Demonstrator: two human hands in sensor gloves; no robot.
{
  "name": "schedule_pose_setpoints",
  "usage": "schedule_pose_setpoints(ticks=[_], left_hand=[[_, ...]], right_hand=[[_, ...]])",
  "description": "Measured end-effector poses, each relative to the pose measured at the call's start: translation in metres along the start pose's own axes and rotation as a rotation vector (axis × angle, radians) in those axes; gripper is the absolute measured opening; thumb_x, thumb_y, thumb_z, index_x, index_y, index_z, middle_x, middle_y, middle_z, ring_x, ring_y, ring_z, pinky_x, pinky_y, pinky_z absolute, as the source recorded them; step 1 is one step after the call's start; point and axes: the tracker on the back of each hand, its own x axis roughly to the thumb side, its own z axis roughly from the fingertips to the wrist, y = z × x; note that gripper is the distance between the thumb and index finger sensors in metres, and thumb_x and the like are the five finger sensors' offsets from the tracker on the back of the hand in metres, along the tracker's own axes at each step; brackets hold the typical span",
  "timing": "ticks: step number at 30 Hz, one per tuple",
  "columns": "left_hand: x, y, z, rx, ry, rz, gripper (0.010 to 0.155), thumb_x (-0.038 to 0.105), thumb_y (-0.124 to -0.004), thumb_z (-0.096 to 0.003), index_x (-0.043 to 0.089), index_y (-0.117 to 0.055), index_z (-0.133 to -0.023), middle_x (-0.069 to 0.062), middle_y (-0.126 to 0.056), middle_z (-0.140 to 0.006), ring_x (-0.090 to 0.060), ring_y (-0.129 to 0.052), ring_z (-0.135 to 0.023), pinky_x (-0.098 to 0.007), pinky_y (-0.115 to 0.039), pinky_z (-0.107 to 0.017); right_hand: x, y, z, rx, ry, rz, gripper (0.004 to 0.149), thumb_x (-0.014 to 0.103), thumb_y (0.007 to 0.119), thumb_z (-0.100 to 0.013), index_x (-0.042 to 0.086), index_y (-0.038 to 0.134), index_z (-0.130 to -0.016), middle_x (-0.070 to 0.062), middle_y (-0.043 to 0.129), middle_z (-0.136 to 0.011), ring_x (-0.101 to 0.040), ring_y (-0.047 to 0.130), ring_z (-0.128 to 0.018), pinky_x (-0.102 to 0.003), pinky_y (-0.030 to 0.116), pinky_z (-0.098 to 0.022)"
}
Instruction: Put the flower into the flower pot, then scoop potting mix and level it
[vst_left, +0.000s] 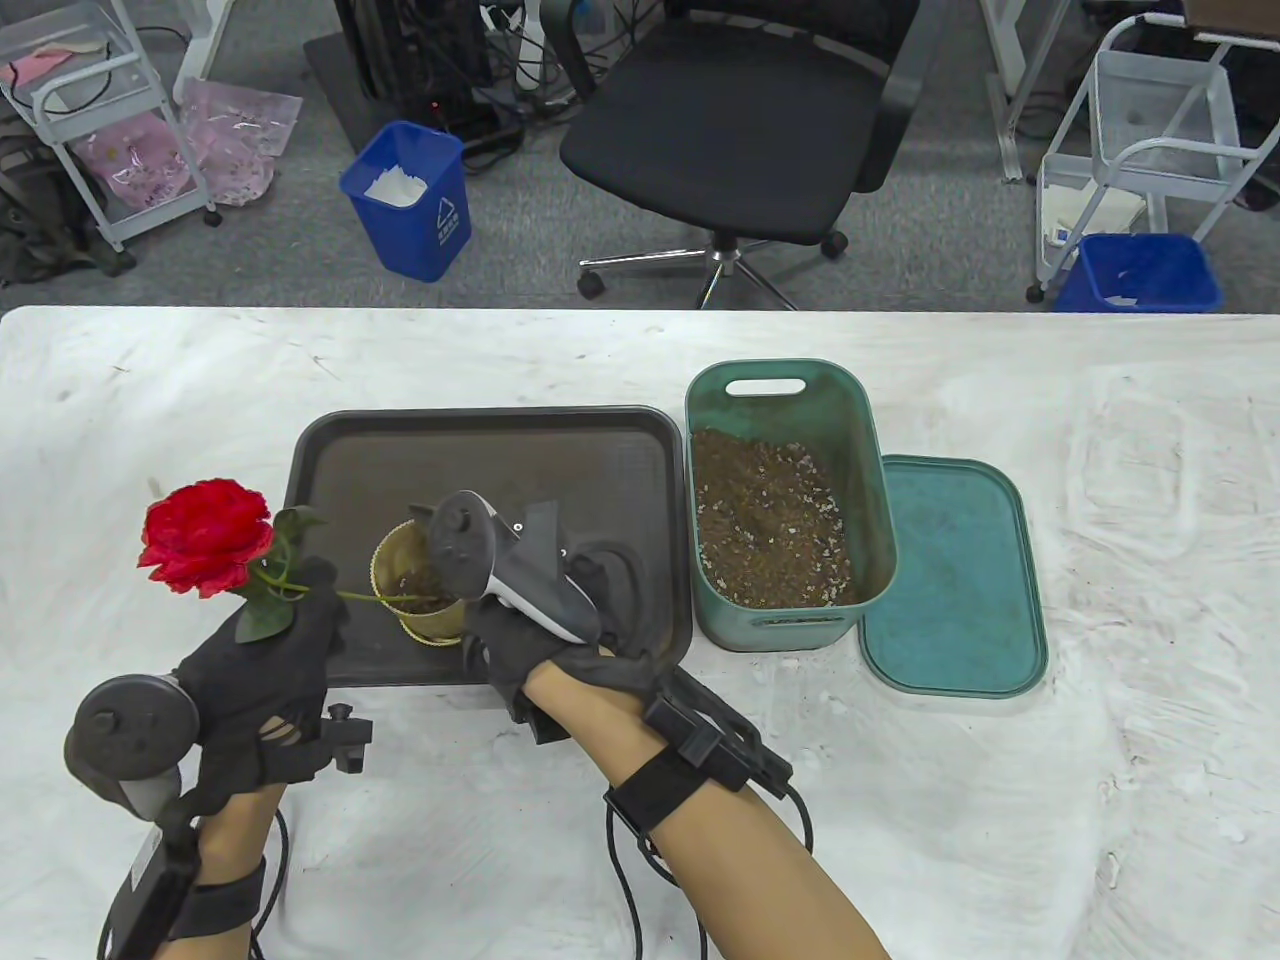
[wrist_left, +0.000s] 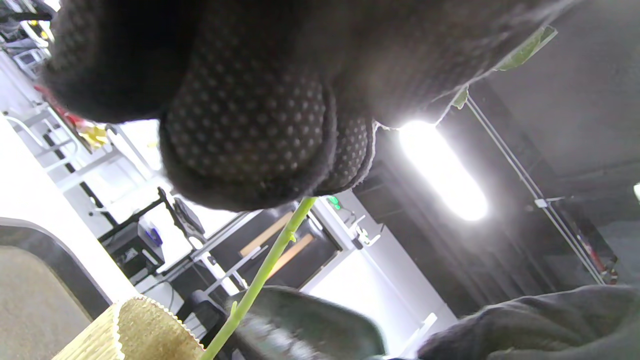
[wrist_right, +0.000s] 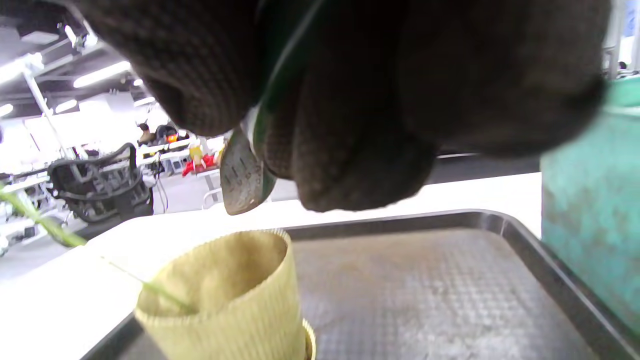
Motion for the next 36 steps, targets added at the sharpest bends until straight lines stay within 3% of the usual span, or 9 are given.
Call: schedule_pose_setpoints(ticks=[4,11,16,18,24,29,36], left_hand=[[0.000,0.000,0.000,-0.002,-0.003,-0.001,0.042,0.045,-0.088,-0.0426,0.021,-0.094,-0.077,0.003,-0.107,-0.057,-0.014,-0.114,-0.024,-0.032,-0.096,-0.025],[-0.001,0.000,0.001,0.005,0.016,0.009,0.042,0.045,-0.088,-0.0425,0.021,-0.094,-0.077,0.003,-0.107,-0.057,-0.014,-0.114,-0.023,-0.032,-0.096,-0.025],[-0.001,0.001,0.000,0.011,0.021,0.003,0.042,0.045,-0.088,-0.0425,0.021,-0.094,-0.077,0.003,-0.107,-0.057,-0.014,-0.114,-0.023,-0.032,-0.096,-0.025],[-0.003,0.002,0.000,0.013,0.024,0.004,0.042,0.045,-0.088,-0.0424,0.021,-0.094,-0.077,0.003,-0.107,-0.057,-0.014,-0.114,-0.023,-0.032,-0.096,-0.025],[-0.010,0.006,-0.002,0.030,0.066,0.026,0.042,0.045,-0.088,-0.0425,0.021,-0.094,-0.077,0.003,-0.107,-0.057,-0.014,-0.114,-0.023,-0.032,-0.096,-0.025],[-0.013,0.008,-0.003,0.039,0.084,0.031,0.042,0.045,-0.088,-0.0424,0.021,-0.094,-0.077,0.003,-0.107,-0.056,-0.014,-0.114,-0.023,-0.032,-0.096,-0.025],[-0.013,0.009,-0.003,0.040,0.083,0.025,0.042,0.045,-0.088,-0.0424,0.021,-0.094,-0.077,0.003,-0.107,-0.057,-0.014,-0.114,-0.023,-0.032,-0.096,-0.025]], right_hand=[[-0.025,-0.037,0.005,-0.081,0.055,-0.039,0.054,0.033,0.086,-0.038,0.007,0.078,-0.084,-0.014,0.101,-0.059,-0.029,0.106,-0.025,-0.038,0.094,-0.012],[-0.101,-0.104,-0.001,-0.219,0.246,-0.136,0.054,0.032,0.086,-0.038,0.006,0.078,-0.085,-0.015,0.101,-0.059,-0.030,0.106,-0.025,-0.039,0.094,-0.012],[-0.155,-0.122,-0.016,-0.249,0.387,-0.128,0.053,0.033,0.085,-0.039,0.006,0.079,-0.084,-0.015,0.101,-0.058,-0.030,0.106,-0.025,-0.039,0.093,-0.012],[-0.177,-0.121,-0.023,-0.252,0.438,-0.112,0.053,0.033,0.085,-0.039,0.006,0.079,-0.084,-0.016,0.101,-0.057,-0.030,0.105,-0.023,-0.040,0.093,-0.011],[-0.224,-0.088,-0.052,0.000,0.567,0.010,0.052,0.033,0.085,-0.040,0.006,0.080,-0.084,-0.016,0.101,-0.056,-0.029,0.105,-0.022,-0.039,0.092,-0.010],[-0.240,-0.052,-0.077,0.141,0.606,0.020,0.052,0.033,0.084,-0.040,0.006,0.080,-0.084,-0.015,0.101,-0.058,-0.029,0.105,-0.023,-0.038,0.093,-0.011],[-0.244,-0.021,-0.099,0.221,0.612,-0.019,0.052,0.033,0.084,-0.040,0.007,0.079,-0.085,-0.015,0.101,-0.059,-0.029,0.105,-0.025,-0.039,0.093,-0.012]])
